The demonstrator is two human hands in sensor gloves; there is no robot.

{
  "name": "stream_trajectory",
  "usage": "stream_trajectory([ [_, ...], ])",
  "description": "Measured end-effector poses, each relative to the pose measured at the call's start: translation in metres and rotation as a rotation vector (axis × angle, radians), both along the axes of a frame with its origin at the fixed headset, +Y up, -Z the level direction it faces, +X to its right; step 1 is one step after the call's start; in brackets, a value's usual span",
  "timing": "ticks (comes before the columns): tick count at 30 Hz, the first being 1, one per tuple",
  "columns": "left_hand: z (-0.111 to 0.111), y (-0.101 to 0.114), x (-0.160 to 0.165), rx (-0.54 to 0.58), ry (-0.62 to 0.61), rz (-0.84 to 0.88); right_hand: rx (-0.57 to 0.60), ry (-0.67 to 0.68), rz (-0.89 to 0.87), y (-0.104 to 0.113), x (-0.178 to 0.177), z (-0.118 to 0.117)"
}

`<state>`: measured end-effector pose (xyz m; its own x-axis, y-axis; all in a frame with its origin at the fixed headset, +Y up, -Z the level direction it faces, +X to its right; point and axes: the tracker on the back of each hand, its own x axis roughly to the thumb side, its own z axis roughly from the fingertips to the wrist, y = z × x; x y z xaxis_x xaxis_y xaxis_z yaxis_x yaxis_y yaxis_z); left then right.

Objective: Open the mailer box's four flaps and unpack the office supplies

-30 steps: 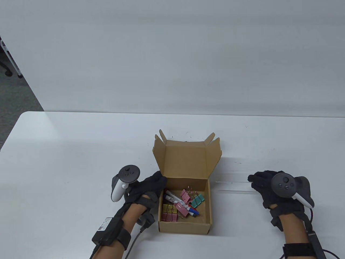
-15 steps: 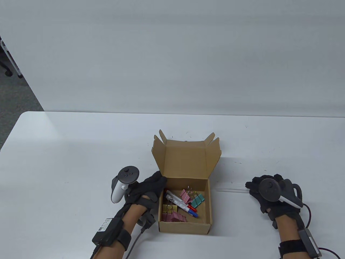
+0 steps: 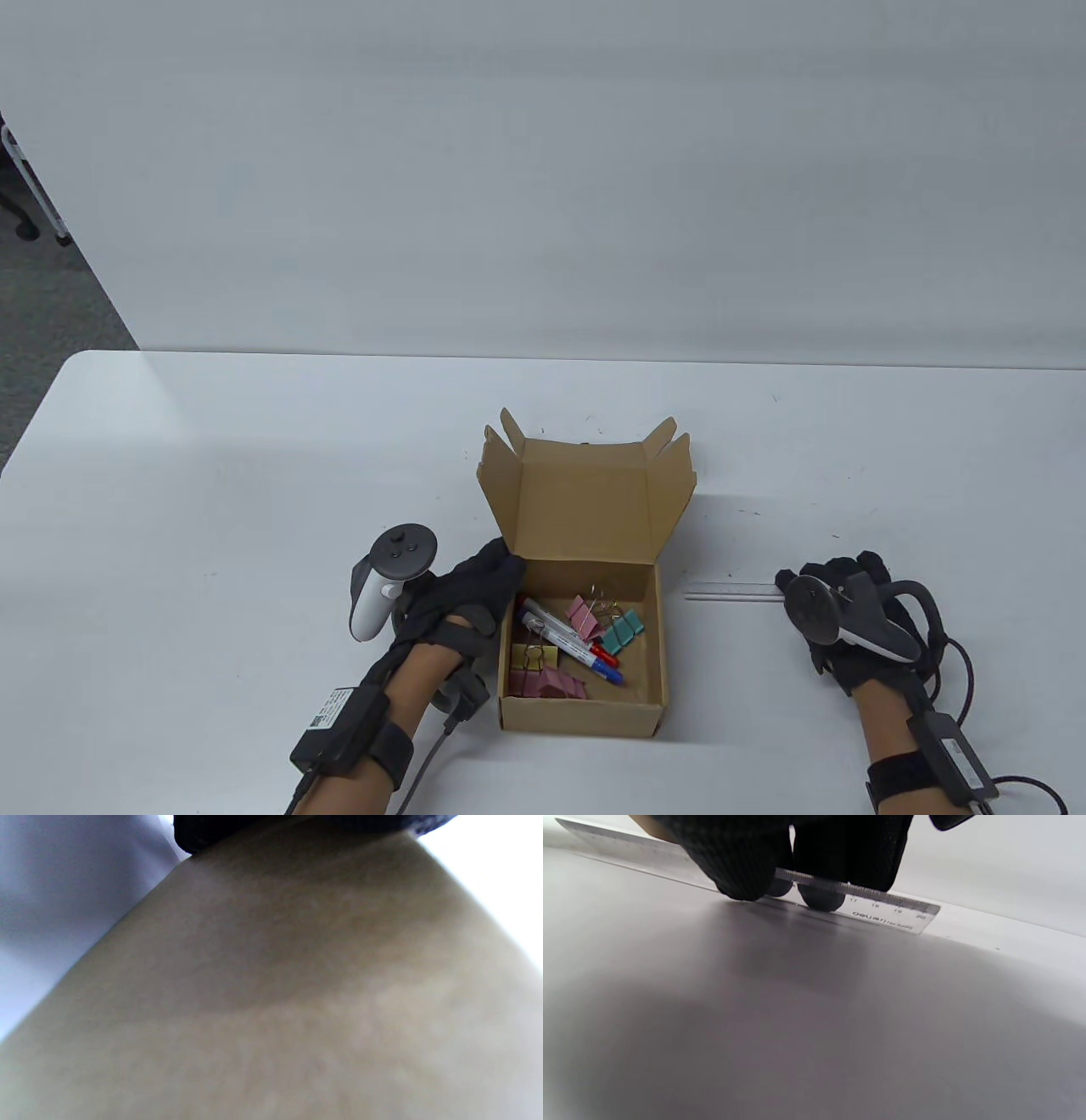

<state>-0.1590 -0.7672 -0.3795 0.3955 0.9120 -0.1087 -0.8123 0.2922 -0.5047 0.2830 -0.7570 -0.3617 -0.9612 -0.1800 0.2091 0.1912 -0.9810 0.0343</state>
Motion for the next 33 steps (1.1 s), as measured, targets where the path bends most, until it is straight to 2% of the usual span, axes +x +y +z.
stream_trajectory([
  [6, 0.001, 0.0, 0.0, -0.003, 0.002, 0.006, -0.113, -0.052, -0.057, 0.0, 0.009, -0.002],
  [12, 0.001, 0.0, 0.0, -0.004, 0.002, 0.007, -0.116, -0.082, -0.118, -0.002, 0.013, -0.003],
  [20, 0.001, 0.0, 0.0, -0.004, 0.002, 0.007, -0.064, -0.109, -0.089, -0.003, 0.006, -0.004],
  [25, 0.001, 0.0, 0.0, -0.004, 0.002, 0.007, -0.07, -0.122, -0.116, -0.001, 0.007, -0.004],
  [30, 0.001, 0.0, 0.001, -0.01, 0.005, 0.016, -0.012, -0.112, -0.211, 0.02, 0.005, -0.001],
  [33, 0.002, -0.001, 0.001, -0.009, 0.008, 0.015, 0.049, -0.08, -0.338, 0.047, -0.002, 0.005],
])
